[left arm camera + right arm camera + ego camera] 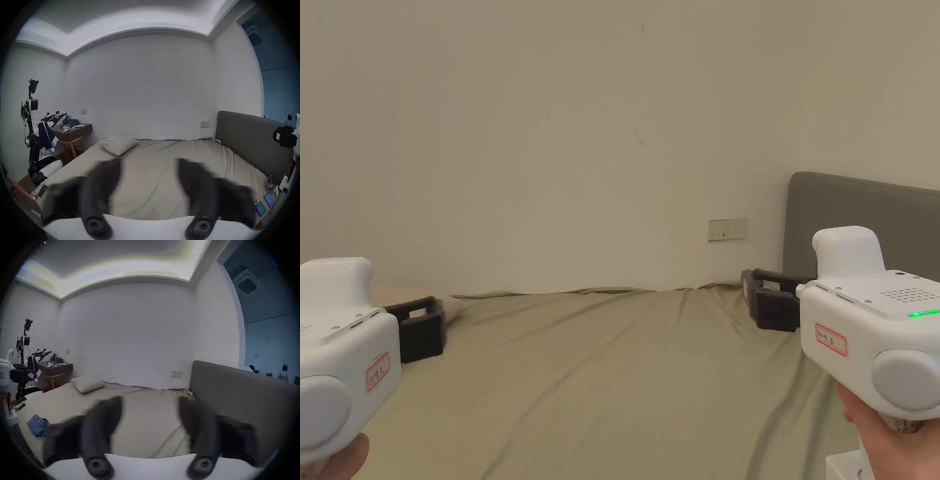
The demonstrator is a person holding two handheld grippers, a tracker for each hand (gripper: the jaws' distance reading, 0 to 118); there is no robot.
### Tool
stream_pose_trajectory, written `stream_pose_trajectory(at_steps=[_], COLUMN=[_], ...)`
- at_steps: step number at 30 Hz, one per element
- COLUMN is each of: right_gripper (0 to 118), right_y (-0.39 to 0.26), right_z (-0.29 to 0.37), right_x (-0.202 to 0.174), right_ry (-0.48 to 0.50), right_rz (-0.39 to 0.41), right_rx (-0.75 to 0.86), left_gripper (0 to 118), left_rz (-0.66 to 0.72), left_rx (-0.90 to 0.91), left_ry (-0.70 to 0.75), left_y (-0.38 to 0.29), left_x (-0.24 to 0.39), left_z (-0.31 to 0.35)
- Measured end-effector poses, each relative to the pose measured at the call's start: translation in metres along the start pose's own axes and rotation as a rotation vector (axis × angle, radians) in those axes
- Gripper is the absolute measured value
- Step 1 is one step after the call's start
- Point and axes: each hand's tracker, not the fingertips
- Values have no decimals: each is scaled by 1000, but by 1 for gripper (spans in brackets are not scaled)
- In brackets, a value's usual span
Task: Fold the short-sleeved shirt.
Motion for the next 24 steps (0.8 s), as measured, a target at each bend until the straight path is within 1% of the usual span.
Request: stream_pose_trajectory(at_steps=[1,4,7,8,10,11,12,13,14,15,17,18,19,20,21,22,24], right_gripper=[109,118,118,118,118,118,118,118,118,118,118,118,118,118,118,118,118], right_y=[-3,-5,-5,-7,-8,-8,-10,-11,-13,-16,-22,-26,-26,-27,-28,-28,-26], right_z=[0,3,4,5,6,7,8,8,9,12,15,17,17,16,16,16,16], right_x=[-2,-5,-5,-4,-5,-5,-5,-4,-3,-3,-5,-8,-10,-11,-9,-7,-6], right_ry=[-12,-22,-24,-8,76,76,98,121,124,114,52,-3,-38,-15,-2,95,143], right_rz=[10,8,-16,-18,1,-4,-10,-27,-47,-69,-105,-101,-88,-72,-74,-112,-163], right_rx=[8,27,32,42,68,57,57,57,79,99,140,147,144,146,145,139,110], left_gripper=[118,118,118,118,118,118,118,118,118,118,118,118,118,118,118,118,118], left_rz=[0,-7,-8,0,8,12,14,24,41,47,63,66,64,58,54,46,41], left_rx=[-5,14,15,16,38,49,59,66,78,78,88,97,109,112,118,127,142], left_ry=[4,18,31,28,22,26,33,43,50,46,50,51,52,56,54,45,64], left_y=[-2,-5,-4,-4,-3,-2,-2,-1,0,1,1,1,0,0,0,-2,-3], left_x=[-1,1,1,1,0,0,-1,-1,-2,-4,-6,-6,-6,-6,-6,-4,-1], left_z=[0,4,4,5,8,10,11,13,13,14,15,15,15,16,16,18,19])
